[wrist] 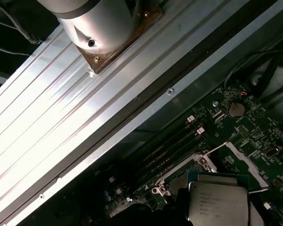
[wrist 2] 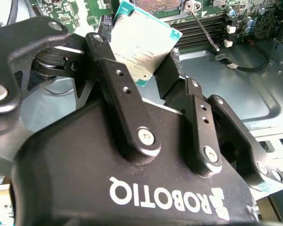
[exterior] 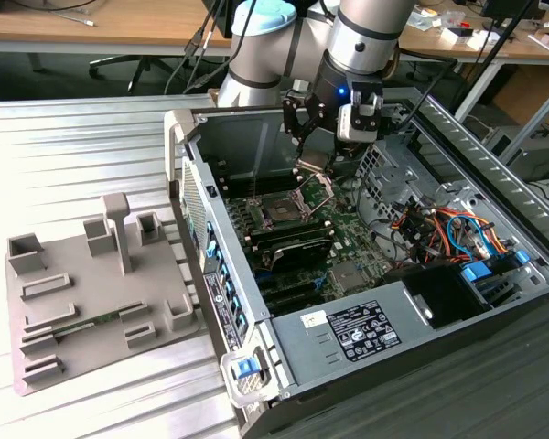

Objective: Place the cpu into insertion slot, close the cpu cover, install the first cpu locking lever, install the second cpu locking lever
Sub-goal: 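Place the cpu into insertion slot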

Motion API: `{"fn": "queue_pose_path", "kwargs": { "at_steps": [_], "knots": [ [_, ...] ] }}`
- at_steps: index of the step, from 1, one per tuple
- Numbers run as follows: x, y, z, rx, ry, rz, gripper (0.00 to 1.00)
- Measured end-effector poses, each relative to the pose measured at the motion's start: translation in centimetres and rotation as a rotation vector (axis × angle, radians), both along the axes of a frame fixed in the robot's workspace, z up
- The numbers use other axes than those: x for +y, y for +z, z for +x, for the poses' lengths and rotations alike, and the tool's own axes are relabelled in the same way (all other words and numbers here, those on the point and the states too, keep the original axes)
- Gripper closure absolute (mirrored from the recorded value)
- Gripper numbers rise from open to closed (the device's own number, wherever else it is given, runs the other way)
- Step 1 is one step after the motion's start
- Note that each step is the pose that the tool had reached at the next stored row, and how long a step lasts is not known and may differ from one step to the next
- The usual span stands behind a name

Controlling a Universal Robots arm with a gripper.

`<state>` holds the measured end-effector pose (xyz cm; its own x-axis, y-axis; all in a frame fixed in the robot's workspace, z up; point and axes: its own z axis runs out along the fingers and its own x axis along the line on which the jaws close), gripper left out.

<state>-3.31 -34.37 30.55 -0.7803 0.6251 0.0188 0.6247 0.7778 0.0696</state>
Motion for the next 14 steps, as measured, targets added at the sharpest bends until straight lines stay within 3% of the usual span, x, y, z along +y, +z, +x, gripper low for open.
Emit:
{"fn": "queue_pose_path", "kwargs": {
  "at_steps": [9,10,12,14],
  "knots": [
    [0.00,-0.01,0.00,0.0000,-0.025,0.0000,0.45],
    [0.00,-0.02,0.00,0.0000,-0.070,0.0000,0.45],
    [0.00,-0.04,0.00,0.0000,-0.121,0.0000,0.45],
    [0.00,-0.05,0.00,0.0000,-0.127,0.0000,0.45]
  ]
}}
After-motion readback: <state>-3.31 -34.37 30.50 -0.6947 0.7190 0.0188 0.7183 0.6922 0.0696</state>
